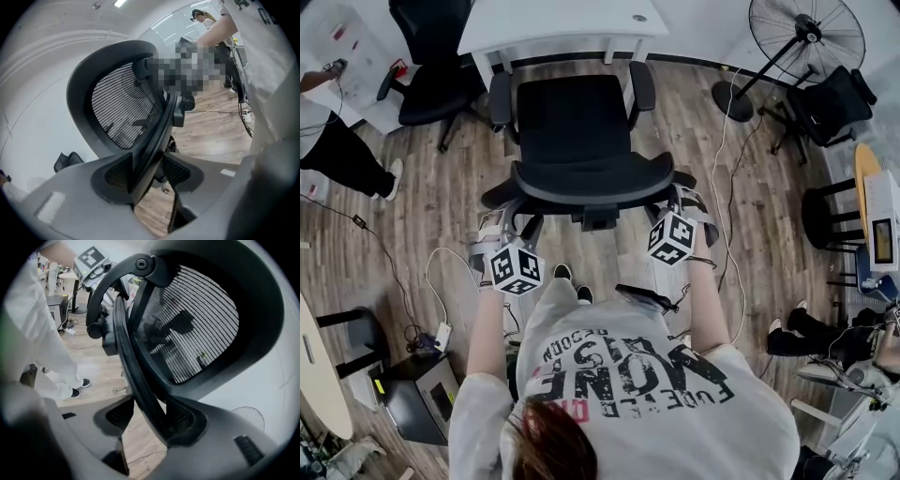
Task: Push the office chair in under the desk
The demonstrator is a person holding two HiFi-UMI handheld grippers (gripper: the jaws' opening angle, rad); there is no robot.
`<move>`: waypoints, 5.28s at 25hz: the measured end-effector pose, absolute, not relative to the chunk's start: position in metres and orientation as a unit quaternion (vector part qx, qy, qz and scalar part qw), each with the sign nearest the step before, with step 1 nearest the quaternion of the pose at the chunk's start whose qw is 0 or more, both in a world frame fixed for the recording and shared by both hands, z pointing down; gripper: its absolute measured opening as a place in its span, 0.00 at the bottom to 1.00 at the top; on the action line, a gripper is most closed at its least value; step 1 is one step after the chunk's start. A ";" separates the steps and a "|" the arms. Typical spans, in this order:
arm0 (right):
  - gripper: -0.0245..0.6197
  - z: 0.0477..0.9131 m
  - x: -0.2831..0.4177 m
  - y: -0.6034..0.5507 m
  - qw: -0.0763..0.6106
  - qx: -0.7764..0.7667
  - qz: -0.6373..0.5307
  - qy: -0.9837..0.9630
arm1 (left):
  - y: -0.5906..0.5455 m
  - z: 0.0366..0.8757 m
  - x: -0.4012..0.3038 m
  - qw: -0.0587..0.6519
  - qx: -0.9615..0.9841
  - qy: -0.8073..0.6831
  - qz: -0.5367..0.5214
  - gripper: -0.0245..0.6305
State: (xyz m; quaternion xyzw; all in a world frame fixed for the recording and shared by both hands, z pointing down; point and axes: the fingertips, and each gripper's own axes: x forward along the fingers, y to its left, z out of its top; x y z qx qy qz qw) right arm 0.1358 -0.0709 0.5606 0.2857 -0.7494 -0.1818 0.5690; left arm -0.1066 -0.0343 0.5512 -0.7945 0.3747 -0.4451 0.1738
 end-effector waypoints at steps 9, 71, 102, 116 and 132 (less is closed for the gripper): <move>0.36 0.564 0.147 -0.111 0.578 0.285 -0.175 -0.744 | -0.066 0.552 -0.094 0.179 -0.793 0.379 -0.443 0.35; 0.37 0.565 0.134 -0.258 0.566 0.284 -0.206 -0.746 | -0.208 0.553 -0.109 0.165 -0.774 0.407 -0.457 0.37; 0.37 0.567 0.094 -0.337 0.569 0.291 -0.193 -0.745 | -0.295 0.556 -0.149 0.169 -0.774 0.399 -0.462 0.37; 0.37 0.567 0.080 -0.350 0.573 0.296 -0.190 -0.740 | -0.311 0.555 -0.164 0.184 -0.777 0.394 -0.455 0.37; 0.37 0.568 0.066 -0.378 0.573 0.301 -0.188 -0.739 | -0.341 0.557 -0.178 0.180 -0.776 0.394 -0.458 0.37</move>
